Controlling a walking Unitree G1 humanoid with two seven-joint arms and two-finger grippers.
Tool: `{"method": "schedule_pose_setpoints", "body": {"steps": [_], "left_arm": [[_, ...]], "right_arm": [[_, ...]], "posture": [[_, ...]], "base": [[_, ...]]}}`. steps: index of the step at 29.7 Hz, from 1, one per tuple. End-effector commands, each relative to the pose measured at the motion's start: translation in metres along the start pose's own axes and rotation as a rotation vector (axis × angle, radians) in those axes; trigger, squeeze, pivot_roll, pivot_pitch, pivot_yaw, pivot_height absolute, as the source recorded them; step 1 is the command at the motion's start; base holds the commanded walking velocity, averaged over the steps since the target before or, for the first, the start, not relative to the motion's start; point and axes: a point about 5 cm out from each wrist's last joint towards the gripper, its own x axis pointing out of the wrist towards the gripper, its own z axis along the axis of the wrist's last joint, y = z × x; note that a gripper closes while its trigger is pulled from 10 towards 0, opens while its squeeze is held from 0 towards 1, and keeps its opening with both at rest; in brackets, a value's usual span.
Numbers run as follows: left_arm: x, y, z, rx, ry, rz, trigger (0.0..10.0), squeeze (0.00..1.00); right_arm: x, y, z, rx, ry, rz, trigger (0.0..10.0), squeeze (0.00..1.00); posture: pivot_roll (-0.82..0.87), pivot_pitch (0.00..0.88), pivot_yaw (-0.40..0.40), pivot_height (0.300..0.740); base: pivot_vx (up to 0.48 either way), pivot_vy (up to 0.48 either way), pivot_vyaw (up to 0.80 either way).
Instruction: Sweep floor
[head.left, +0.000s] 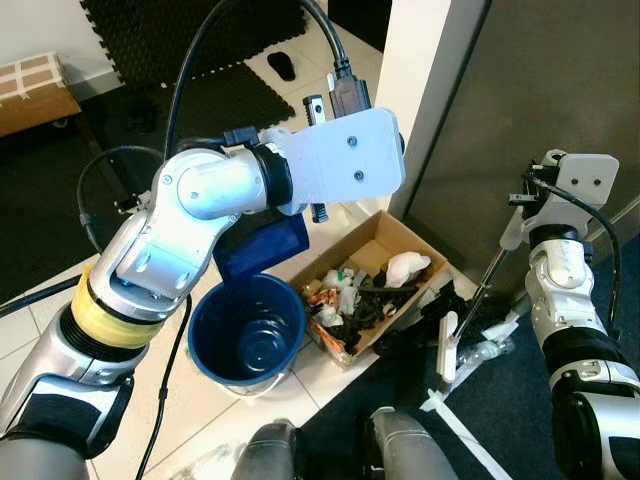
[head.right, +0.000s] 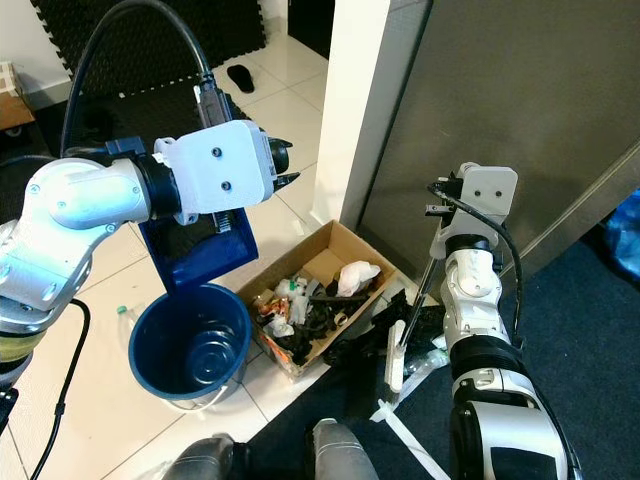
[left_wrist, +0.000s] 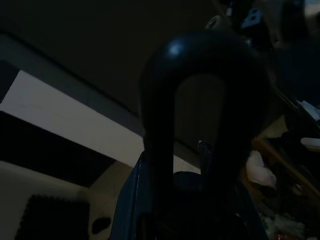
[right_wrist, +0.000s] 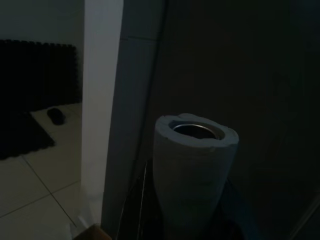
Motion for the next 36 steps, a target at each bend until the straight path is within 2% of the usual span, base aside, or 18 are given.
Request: {"method": "schedule_pose_setpoints", "body": {"steps": [1,7,16,19,22,26,36], "left_arm": [[0.001,0.01,0.022,0.123,-0.082,0.056,10.0,0.0],[0.006,0.014,0.033,0.078,-0.152,0.072,10.0,0.0],[0.017,0.02,0.042,0.092,-0.22,0.13,10.0,0.0],[0.022,0.022,0.048,0.141,-0.241,0.141,10.0,0.0],[0.022,0.021,0.048,0.146,-0.243,0.136,10.0,0.0],[0.033,0.014,0.059,0.185,-0.292,0.085,10.0,0.0],[0.052,0.014,0.074,0.217,-0.371,0.073,10.0,0.0]], "right_arm": [[0.002,0.0,0.006,-0.005,-0.035,0.002,10.0,0.0],[0.001,0.001,0.004,-0.004,-0.03,0.0,10.0,0.0],[0.001,0.002,0.003,-0.002,-0.027,0.004,10.0,0.0],[0.001,0.003,0.003,0.0,-0.025,0.004,10.0,0.0],[0.001,0.003,0.003,0.0,-0.025,0.004,10.0,0.0],[0.001,0.004,0.002,0.001,-0.021,0.003,10.0,0.0],[0.0,0.007,-0.001,0.003,-0.016,0.001,10.0,0.0]], "posture": [[0.03,0.073,-0.051,0.74],[0.03,0.074,-0.051,0.74],[0.03,0.072,-0.051,0.74],[0.03,0.07,-0.05,0.74],[0.03,0.07,-0.05,0.74],[0.03,0.066,-0.044,0.74],[0.01,0.056,-0.028,0.74]], "base": [[0.0,0.0,0.0],[0.0,0.0,0.0],[0.0,0.0,0.0],[0.0,0.0,0.0],[0.0,0.0,0.0],[0.0,0.0,0.0],[0.0,0.0,0.0]]}}
